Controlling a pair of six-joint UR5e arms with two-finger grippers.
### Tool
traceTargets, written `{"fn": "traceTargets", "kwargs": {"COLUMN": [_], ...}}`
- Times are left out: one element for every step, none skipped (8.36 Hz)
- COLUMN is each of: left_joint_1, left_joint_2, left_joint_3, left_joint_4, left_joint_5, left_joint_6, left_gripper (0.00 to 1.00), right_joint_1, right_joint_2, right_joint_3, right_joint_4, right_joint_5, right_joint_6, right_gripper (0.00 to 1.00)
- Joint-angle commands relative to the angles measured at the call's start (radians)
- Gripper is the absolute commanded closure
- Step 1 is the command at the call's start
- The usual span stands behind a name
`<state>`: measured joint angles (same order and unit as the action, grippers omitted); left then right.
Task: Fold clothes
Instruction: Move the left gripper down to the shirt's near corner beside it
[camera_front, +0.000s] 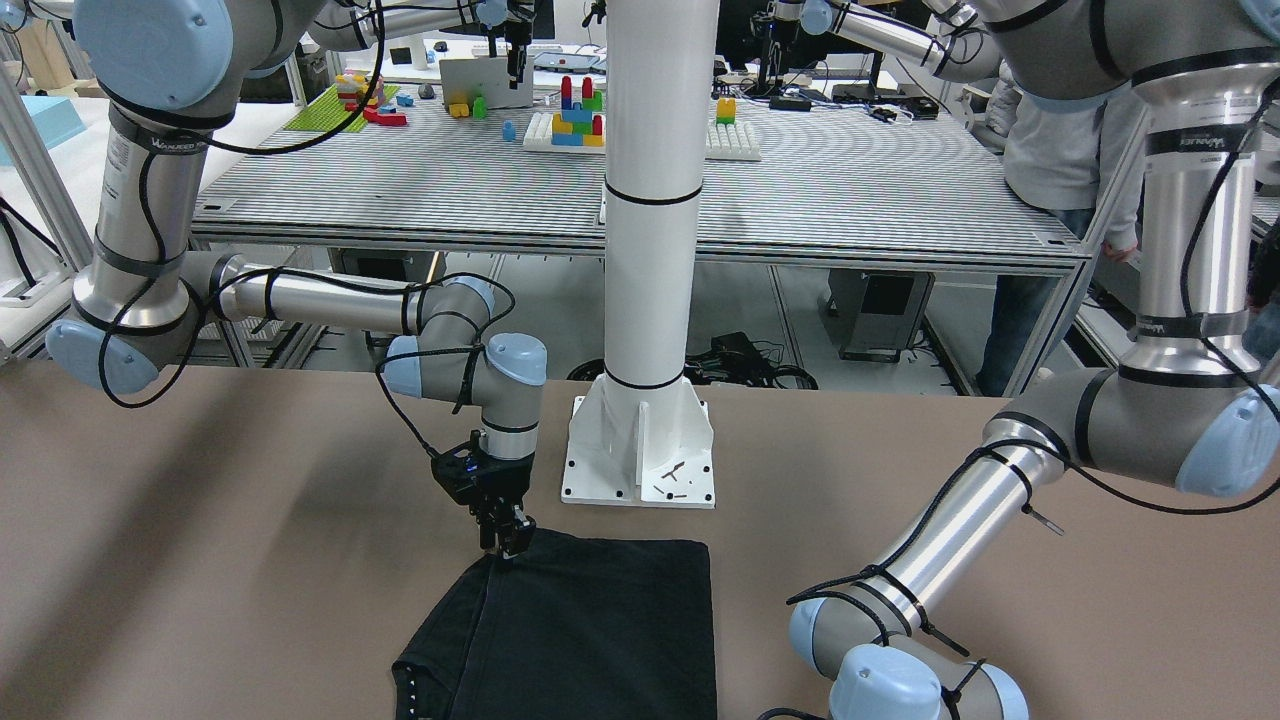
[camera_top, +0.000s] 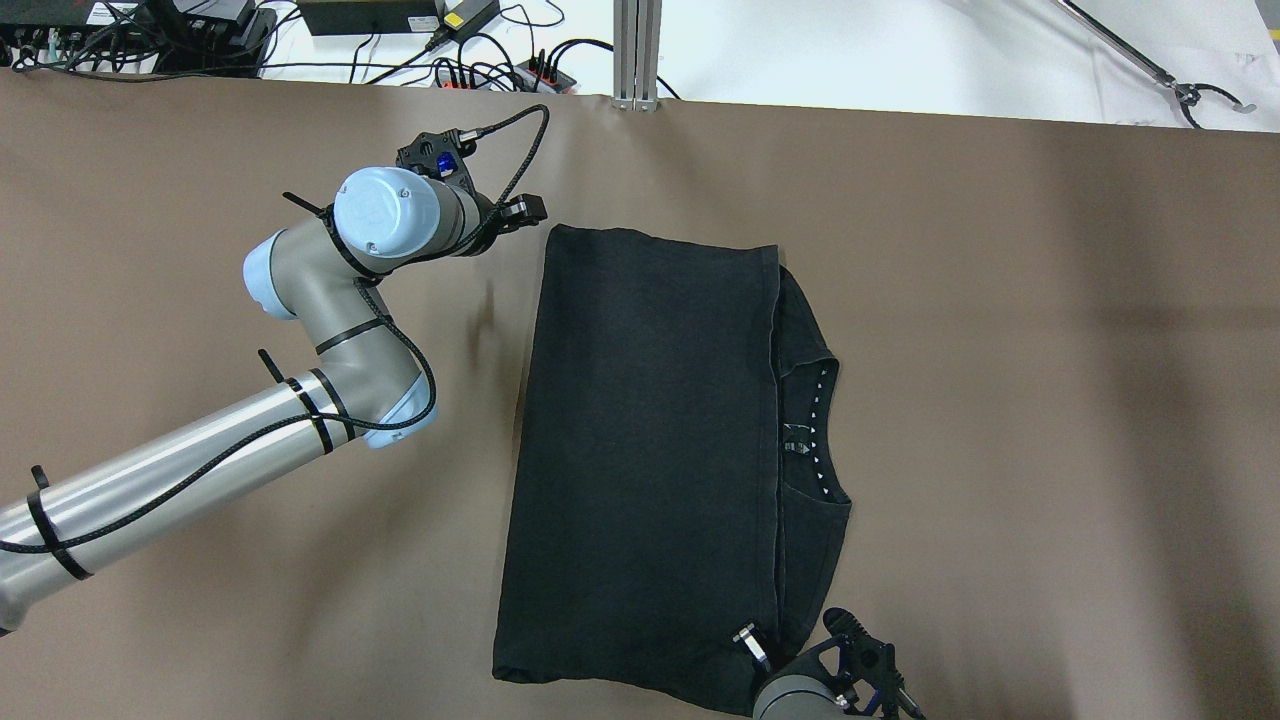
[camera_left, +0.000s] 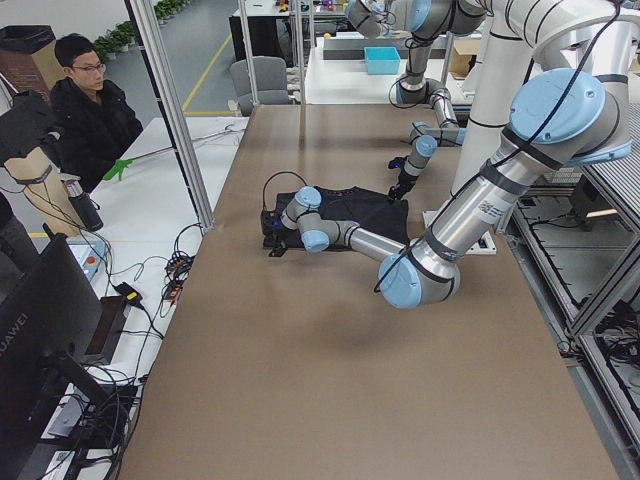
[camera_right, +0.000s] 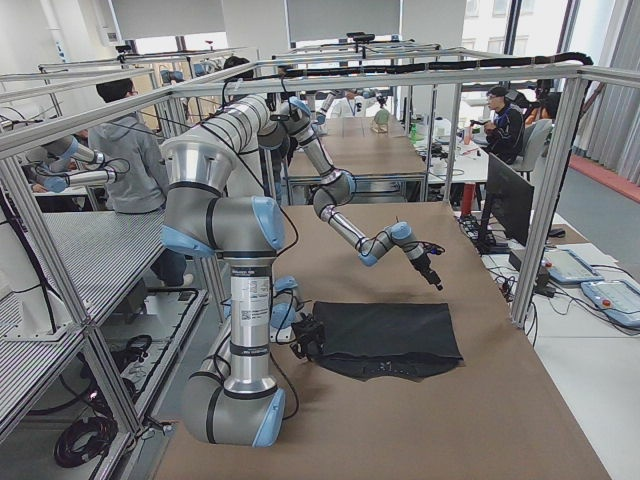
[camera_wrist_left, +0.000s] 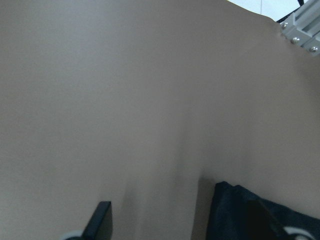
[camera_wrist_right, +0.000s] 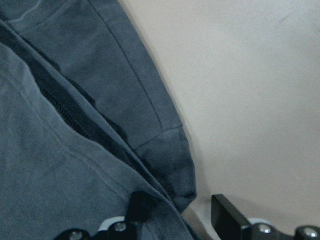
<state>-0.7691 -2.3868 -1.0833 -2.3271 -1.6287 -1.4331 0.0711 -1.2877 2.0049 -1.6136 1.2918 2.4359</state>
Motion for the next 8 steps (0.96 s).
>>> {"fn": "traceTargets", "kwargs": {"left_joint_1": [0.008, 0.008, 0.010, 0.020, 0.021, 0.022, 0.036, 0.072], "left_joint_2": [0.001, 0.001, 0.001, 0.000, -0.005, -0.005, 0.021, 0.099], "left_joint_3": [0.000, 0.000, 0.000, 0.000, -0.001, -0.012, -0.077, -0.221], "left_joint_4": [0.000, 0.000, 0.002, 0.002, 0.002, 0.002, 0.002, 0.027], "left_joint_5": [0.007, 0.009, 0.023, 0.029, 0.029, 0.029, 0.027, 0.029], "left_joint_6": [-0.004, -0.004, -0.006, -0.006, -0.018, -0.042, -0.091, -0.163], "left_gripper": [0.06, 0.06, 0.06, 0.06, 0.06, 0.06, 0.06, 0.06], "right_joint_1": [0.001, 0.004, 0.022, 0.032, 0.033, 0.041, 0.041, 0.039], "right_joint_2": [-0.001, 0.002, -0.001, -0.001, -0.001, -0.002, -0.002, -0.010], "right_joint_3": [0.002, 0.009, 0.024, 0.041, 0.075, 0.084, 0.084, 0.087], "right_joint_4": [0.001, 0.009, 0.042, 0.043, 0.040, 0.037, 0.035, 0.034], "right_joint_5": [0.003, 0.003, 0.004, 0.009, 0.009, 0.012, 0.014, 0.014], "right_joint_6": [-0.001, -0.001, -0.006, -0.020, -0.037, -0.040, -0.040, -0.043], "right_gripper": [1.00, 1.00, 1.00, 1.00, 1.00, 1.00, 1.00, 1.00]}}
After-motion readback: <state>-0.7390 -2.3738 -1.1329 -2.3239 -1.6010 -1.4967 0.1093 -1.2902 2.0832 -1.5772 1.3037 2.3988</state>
